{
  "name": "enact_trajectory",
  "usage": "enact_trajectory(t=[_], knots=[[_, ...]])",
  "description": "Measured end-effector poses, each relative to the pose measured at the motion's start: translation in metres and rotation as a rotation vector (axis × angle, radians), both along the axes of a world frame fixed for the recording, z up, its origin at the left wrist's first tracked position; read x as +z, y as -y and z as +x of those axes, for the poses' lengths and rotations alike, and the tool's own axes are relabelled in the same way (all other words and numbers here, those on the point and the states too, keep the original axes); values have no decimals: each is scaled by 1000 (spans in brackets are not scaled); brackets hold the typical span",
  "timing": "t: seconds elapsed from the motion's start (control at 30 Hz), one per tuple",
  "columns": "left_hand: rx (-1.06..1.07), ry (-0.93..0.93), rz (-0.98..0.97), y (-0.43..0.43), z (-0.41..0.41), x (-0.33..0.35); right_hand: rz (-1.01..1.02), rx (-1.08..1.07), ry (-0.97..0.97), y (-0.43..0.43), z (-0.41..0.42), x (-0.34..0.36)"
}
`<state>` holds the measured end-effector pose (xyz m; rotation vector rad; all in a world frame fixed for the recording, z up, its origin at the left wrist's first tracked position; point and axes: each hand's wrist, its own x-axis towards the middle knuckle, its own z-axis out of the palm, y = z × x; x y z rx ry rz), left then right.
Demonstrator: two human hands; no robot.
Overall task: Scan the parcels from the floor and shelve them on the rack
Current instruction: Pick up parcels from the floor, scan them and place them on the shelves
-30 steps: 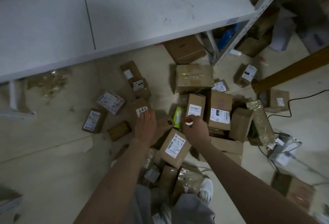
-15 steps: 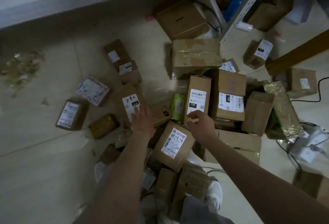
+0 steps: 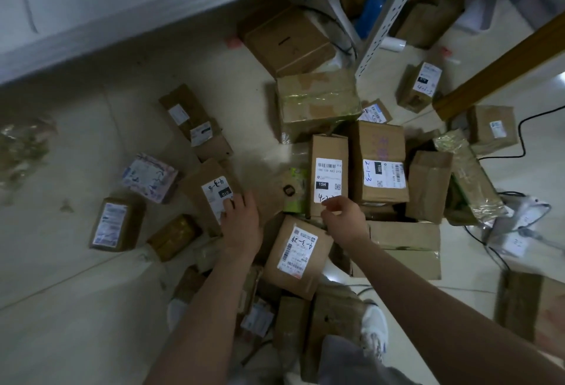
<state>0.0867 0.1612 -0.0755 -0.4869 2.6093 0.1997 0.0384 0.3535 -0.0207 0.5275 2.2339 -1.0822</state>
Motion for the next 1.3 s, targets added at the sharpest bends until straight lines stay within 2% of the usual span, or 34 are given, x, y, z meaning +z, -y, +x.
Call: enact_trajectory(t=[0.07,0.13,0.2,0.23,0.4,0.53,0.63,0.8,0.87,0.97,1.07,1.13,1.3], knots=[[-62,-182,52,-6,2,52,-130,-200,52,5,-1,39],[-185,-493,77,-10,6,104,-252,-391,126,6,-5,89],[-267,-786,68,-15,12,155,-331,-496,223,0,-9,144],[-281,-869,75,-19,15,182,-352,-513,258,-5,-9,171],[-335,-970,165,-24,28,304,-580,-580,224,-33,10,300],[-489,-1026,264,-41,43,397,-673,-571,151,-57,43,385],[-516,-940,379,-62,51,456,-721,-632,28,-83,65,437],[-344,-685,939,-106,62,522,-659,-905,-260,-126,112,499],[-293,-529,1073,-120,57,547,-663,-1015,-326,-139,129,515],[-191,-300,1105,-138,41,569,-708,-1124,-391,-163,149,530],[-154,-219,1107,-168,34,584,-701,-1189,-397,-198,157,541],[-116,-182,1059,-200,34,591,-690,-1175,-405,-229,158,548],[191,-4,1077,-303,29,606,-675,-1053,-362,-327,153,573]])
